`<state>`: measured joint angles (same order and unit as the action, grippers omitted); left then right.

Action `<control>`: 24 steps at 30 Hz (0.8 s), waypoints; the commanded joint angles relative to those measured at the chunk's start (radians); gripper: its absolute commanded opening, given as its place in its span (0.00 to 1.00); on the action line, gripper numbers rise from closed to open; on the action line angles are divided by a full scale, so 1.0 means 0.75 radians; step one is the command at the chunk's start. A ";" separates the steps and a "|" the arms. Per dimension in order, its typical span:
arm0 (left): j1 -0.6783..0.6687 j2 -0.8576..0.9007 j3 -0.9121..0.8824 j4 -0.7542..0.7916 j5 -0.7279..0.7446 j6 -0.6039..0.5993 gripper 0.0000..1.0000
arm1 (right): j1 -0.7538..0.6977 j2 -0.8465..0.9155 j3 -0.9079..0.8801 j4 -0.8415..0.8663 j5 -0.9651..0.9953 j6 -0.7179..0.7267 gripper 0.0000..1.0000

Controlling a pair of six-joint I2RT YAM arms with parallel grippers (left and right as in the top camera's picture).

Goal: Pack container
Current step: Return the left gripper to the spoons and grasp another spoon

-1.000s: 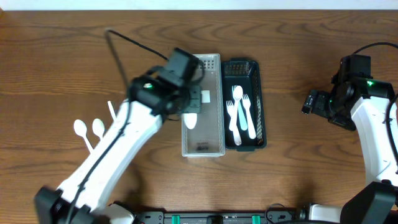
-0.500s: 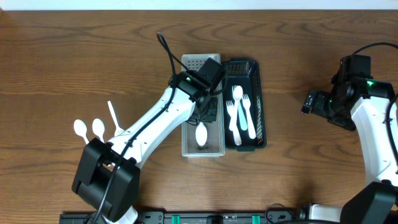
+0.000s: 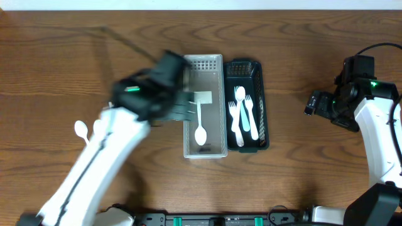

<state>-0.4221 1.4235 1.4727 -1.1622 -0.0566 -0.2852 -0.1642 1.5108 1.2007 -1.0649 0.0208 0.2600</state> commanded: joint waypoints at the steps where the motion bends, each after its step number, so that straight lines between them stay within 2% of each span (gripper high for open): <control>1: 0.231 -0.064 0.013 -0.047 -0.055 0.025 0.98 | -0.004 -0.002 -0.003 -0.002 -0.005 0.017 0.99; 6: 0.535 -0.041 -0.033 -0.024 0.040 0.042 0.98 | -0.004 -0.002 -0.003 -0.001 -0.005 0.018 0.99; 10: 0.655 0.047 -0.118 0.053 0.057 0.082 0.98 | -0.004 -0.002 -0.003 -0.001 -0.019 0.017 0.99; 14: 0.706 0.176 -0.210 0.156 0.072 0.101 0.98 | -0.004 -0.002 -0.003 -0.001 -0.019 0.017 0.99; 18: 0.725 0.314 -0.276 0.261 0.206 0.213 0.98 | -0.004 -0.002 -0.003 -0.002 -0.019 0.016 0.99; 24: 0.728 0.533 -0.296 0.359 0.211 0.216 0.98 | -0.004 -0.002 -0.003 -0.004 -0.018 0.016 0.99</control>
<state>0.1181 1.7725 1.2530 -0.9051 0.0780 -0.1524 -0.1642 1.5108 1.2007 -1.0653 0.0139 0.2600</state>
